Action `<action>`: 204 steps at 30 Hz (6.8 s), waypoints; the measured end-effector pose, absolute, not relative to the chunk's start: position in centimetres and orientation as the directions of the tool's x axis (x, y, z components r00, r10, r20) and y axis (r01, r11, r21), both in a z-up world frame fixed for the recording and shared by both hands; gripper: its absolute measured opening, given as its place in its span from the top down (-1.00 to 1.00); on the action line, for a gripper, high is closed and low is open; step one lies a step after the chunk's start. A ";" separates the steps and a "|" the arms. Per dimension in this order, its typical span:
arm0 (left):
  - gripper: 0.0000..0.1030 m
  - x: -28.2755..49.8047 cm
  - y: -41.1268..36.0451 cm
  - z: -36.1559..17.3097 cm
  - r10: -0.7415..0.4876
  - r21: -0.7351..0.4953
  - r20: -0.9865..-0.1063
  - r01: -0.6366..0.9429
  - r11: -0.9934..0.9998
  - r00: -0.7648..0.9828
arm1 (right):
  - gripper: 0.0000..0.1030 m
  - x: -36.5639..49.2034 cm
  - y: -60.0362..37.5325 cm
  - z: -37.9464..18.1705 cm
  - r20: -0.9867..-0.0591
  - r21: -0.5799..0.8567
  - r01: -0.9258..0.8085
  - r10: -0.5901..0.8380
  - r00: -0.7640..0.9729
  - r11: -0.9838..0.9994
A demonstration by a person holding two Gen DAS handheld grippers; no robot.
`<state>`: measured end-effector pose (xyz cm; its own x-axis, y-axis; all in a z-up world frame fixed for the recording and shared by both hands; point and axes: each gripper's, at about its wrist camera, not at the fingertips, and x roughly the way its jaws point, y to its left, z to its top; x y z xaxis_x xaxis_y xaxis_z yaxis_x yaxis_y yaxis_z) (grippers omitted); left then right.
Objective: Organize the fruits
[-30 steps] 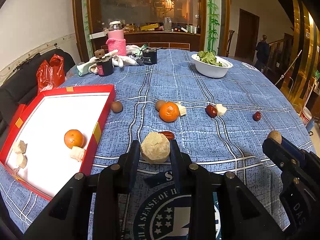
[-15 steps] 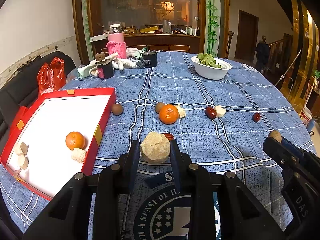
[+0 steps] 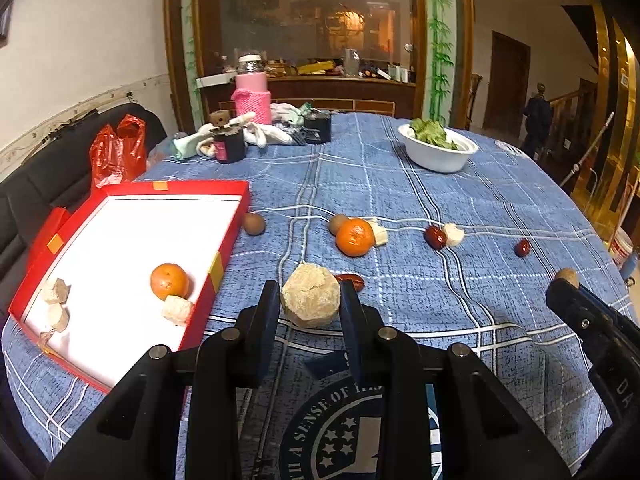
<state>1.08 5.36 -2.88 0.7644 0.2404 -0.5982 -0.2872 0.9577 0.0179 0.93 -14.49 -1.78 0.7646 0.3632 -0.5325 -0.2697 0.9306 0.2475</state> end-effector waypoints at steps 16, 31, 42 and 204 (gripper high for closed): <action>0.47 -4.9 13.8 -0.7 0.395 -0.092 -0.518 -0.508 0.856 0.759 | 0.54 0.7 -14.4 -1.7 -0.531 0.241 -0.259 0.351 0.772 0.935; 0.46 -5.4 23.6 -2.5 0.435 -0.099 -0.605 -0.605 0.790 0.667 | 0.56 2.0 1.9 0.3 -0.582 0.199 -0.612 0.594 0.555 0.766; 0.46 -3.7 25.7 -3.1 0.410 -0.064 -0.665 -0.594 0.802 0.625 | 0.56 5.0 13.0 -1.7 -0.641 0.210 -0.680 0.624 0.447 0.703; 0.52 -2.4 11.9 -2.1 0.250 -0.211 -0.580 -0.440 0.873 0.775 | 0.57 -0.5 -13.0 -1.0 -0.501 0.140 -0.273 0.306 0.809 0.952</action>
<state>-2.38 11.89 -2.10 0.7750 0.2502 -0.5803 -0.4397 0.8730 -0.2109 -0.48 -13.05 -1.00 0.8093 0.3059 -0.5015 -0.2731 0.9518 0.1399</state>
